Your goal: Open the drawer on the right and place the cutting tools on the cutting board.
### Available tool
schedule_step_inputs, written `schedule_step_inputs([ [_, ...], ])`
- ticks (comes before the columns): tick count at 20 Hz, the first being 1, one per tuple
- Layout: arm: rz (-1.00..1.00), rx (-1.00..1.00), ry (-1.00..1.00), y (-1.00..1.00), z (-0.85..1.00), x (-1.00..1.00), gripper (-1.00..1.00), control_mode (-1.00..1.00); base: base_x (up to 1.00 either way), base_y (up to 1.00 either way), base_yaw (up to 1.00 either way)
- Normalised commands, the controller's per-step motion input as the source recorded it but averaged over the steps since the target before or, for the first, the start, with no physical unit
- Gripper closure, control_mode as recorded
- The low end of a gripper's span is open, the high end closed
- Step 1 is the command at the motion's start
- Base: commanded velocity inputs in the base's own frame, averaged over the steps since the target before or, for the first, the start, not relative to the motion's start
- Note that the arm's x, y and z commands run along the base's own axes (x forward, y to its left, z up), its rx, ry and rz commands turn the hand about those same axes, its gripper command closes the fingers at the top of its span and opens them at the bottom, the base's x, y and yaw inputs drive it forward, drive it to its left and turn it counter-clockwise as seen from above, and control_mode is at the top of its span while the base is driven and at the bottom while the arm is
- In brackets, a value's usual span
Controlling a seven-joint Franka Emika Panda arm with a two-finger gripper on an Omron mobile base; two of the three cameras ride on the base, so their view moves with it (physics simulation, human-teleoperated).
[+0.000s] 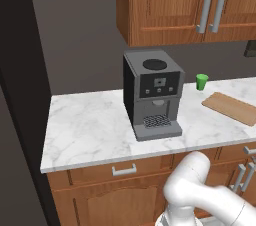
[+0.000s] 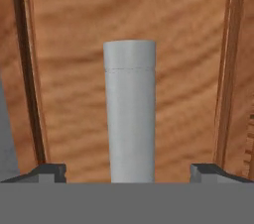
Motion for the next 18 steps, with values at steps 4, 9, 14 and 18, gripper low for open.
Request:
schedule_step_inputs([
  [4, 0.00, 0.02, -0.04, -0.16, -0.30, 0.07, -1.00, -1.00, 0.00, 0.00, 0.00],
  [9, 0.00, 0.02, -0.07, -0.13, -0.21, 0.10, -1.00, -1.00, 0.00, 0.00, 0.00],
  [14, 0.00, 0.03, -0.10, -0.01, -0.04, 0.13, -1.00, -1.00, 0.00, 0.00, 0.00],
  [18, 0.00, 0.01, -0.09, 0.00, -0.04, 0.13, 1.00, -1.00, 0.00, 0.00, 0.00],
])
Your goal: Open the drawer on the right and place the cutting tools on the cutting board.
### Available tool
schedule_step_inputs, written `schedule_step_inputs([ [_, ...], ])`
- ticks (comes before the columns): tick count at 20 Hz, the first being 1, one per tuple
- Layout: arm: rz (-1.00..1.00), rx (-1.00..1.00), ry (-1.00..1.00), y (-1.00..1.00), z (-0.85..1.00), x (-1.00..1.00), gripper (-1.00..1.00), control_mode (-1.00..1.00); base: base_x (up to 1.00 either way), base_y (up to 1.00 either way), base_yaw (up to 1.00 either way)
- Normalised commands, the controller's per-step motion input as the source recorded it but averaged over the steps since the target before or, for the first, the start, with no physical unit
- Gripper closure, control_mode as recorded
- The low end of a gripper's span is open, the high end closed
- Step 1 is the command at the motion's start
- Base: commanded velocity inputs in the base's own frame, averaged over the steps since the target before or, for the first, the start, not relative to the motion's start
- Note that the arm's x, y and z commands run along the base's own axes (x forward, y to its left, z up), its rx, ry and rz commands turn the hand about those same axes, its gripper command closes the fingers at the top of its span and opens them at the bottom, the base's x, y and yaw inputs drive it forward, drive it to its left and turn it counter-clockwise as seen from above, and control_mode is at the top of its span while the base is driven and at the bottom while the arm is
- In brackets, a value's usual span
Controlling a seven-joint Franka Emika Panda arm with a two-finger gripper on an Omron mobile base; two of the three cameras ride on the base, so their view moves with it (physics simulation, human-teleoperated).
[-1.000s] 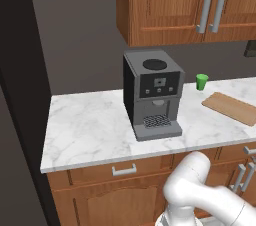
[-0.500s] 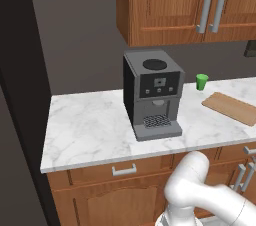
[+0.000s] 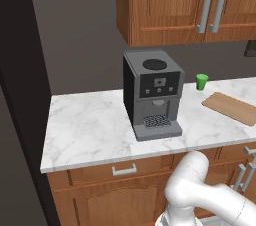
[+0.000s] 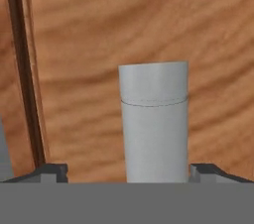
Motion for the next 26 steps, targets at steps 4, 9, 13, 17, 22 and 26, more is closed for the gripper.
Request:
schedule_step_inputs([
  [4, 0.00, 0.00, -0.06, 0.00, -0.06, 0.11, 1.00, -1.00, 0.00, 0.00, 0.00],
  [9, -0.01, 0.00, -0.08, -0.02, -0.01, 0.00, 1.00, -1.00, 0.00, 0.00, 0.00],
  [13, -0.02, 0.00, -0.15, -0.27, 0.00, -0.35, 1.00, -1.00, 0.00, 0.00, 0.00],
  [17, -0.03, 0.00, -0.17, -0.42, 0.00, -0.64, 1.00, -1.00, 0.00, 0.00, 0.00],
  [22, -0.04, 0.00, -0.17, -0.62, 0.00, -0.91, 1.00, -1.00, 0.00, 0.00, 0.00],
  [26, -0.05, 0.00, -0.12, -0.75, 0.00, -1.00, 1.00, -1.00, 0.00, 0.00, 0.00],
])
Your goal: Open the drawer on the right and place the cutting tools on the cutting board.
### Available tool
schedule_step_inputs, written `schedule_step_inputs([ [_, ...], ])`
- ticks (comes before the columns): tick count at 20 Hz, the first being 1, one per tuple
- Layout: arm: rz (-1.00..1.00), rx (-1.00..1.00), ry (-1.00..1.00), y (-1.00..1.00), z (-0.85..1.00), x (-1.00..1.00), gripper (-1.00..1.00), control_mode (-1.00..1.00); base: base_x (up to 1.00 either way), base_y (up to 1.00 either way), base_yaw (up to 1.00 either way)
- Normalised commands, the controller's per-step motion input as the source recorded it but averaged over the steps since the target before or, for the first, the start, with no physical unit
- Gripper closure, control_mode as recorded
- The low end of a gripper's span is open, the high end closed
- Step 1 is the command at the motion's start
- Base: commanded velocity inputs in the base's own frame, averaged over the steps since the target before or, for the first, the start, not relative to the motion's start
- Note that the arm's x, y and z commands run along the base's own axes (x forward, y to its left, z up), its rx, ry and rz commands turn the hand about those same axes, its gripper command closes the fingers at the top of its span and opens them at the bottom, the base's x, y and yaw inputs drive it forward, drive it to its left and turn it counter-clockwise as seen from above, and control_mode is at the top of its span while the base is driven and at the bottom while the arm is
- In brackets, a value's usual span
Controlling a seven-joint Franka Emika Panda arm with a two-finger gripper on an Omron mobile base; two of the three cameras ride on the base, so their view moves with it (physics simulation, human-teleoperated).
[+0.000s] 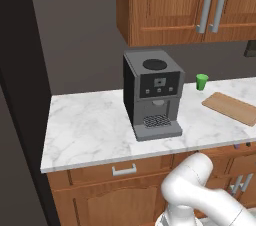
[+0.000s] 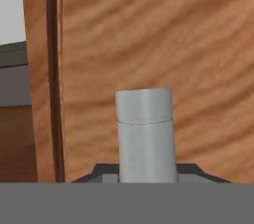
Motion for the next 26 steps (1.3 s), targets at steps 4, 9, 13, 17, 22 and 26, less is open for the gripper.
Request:
schedule_step_inputs([
  [4, -0.07, 0.00, -0.10, -0.80, 0.00, -1.00, 1.00, -1.00, 0.00, 0.00, 0.00],
  [9, -0.08, 0.00, -0.08, -0.77, 0.00, -1.00, 1.00, -1.00, 0.00, 0.00, 0.00],
  [13, -0.08, 0.00, -0.06, -0.70, 0.00, -1.00, 1.00, -1.00, 0.00, 0.00, 0.00],
  [17, -0.09, -0.02, -0.02, -0.46, -0.02, -1.00, 1.00, -1.00, 0.00, 0.00, 0.00],
  [22, -0.08, -0.10, 0.01, -0.02, -0.02, -0.90, -1.00, -1.00, 0.00, 0.00, 0.00],
  [26, -0.06, -0.21, 0.06, -0.10, -0.03, -0.81, -1.00, -1.00, 0.00, 0.00, 0.00],
])
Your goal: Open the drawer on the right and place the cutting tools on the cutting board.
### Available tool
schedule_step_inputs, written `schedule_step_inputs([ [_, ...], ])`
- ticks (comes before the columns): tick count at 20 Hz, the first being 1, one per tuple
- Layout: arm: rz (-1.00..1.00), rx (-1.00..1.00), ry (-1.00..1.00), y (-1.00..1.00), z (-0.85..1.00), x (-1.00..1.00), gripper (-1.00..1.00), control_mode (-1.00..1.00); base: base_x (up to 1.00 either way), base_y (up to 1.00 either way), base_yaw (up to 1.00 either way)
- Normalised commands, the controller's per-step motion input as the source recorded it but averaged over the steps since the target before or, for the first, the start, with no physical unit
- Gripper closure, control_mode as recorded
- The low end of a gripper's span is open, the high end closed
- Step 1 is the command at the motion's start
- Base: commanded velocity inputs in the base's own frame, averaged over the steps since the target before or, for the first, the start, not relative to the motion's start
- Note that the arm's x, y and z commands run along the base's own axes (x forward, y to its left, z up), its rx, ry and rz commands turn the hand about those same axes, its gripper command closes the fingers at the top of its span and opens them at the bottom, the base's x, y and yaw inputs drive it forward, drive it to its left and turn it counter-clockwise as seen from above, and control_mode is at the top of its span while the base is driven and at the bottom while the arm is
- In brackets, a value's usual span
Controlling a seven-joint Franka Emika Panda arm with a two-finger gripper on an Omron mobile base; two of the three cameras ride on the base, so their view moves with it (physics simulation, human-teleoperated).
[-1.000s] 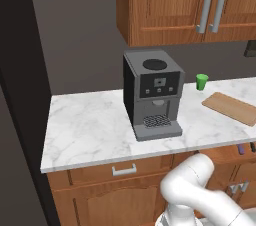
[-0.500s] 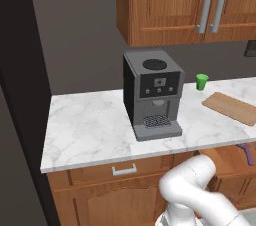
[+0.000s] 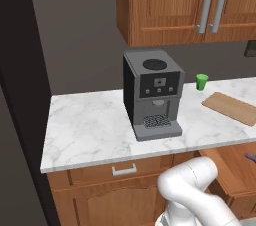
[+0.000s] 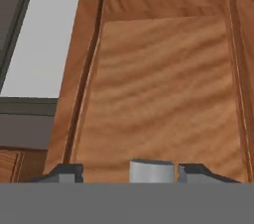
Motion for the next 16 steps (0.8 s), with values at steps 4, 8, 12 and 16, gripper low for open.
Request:
schedule_step_inputs([
  [4, -0.03, -0.34, 0.17, -0.04, -0.05, -0.49, -1.00, -1.00, 0.00, 0.00, 0.00],
  [8, -0.03, -0.44, 0.34, 0.00, -0.04, -0.01, -1.00, -1.00, 0.00, 0.00, 0.00],
  [12, 0.00, -0.37, 0.19, 0.00, 0.25, -0.11, -1.00, -1.00, 0.00, 0.00, 0.00],
  [16, 0.00, -0.29, 0.00, 0.00, 0.96, -0.35, -1.00, -1.00, 0.00, 0.00, 0.00],
])
